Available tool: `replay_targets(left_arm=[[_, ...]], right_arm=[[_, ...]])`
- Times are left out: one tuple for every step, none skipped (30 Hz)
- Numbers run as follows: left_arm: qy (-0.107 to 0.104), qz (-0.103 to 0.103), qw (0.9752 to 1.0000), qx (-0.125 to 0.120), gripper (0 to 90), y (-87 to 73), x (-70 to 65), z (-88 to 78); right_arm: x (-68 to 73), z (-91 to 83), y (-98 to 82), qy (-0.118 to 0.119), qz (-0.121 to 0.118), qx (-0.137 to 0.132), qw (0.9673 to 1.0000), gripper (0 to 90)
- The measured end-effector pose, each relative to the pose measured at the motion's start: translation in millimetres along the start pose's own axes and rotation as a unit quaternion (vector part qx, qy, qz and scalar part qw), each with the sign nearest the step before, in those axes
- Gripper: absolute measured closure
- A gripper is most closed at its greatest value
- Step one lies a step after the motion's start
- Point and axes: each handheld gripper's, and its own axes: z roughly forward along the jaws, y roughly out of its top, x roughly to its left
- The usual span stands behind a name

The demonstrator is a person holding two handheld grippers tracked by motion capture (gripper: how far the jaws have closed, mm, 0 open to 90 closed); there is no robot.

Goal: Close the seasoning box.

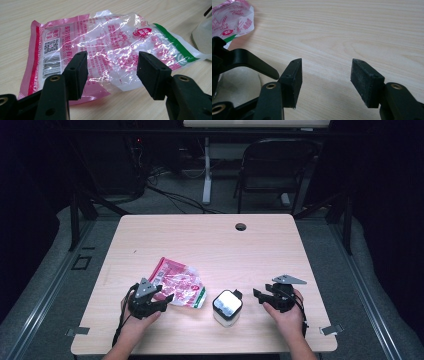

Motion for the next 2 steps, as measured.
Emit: replay_targets(left_arm=[[0.0, -0.001, 1.0, 0.0, 42.4, 0.0, 0.2, 0.0], [0.0, -0.001, 1.0, 0.0, 42.3, 0.0, 0.2, 0.0]], right_arm=[[0.0, -0.1, 0.0, 0.0, 0.0, 0.0, 1.0, 42.7], [0.0, 0.0, 0.0, 0.0, 0.001, -0.001, 1.0, 42.7]])
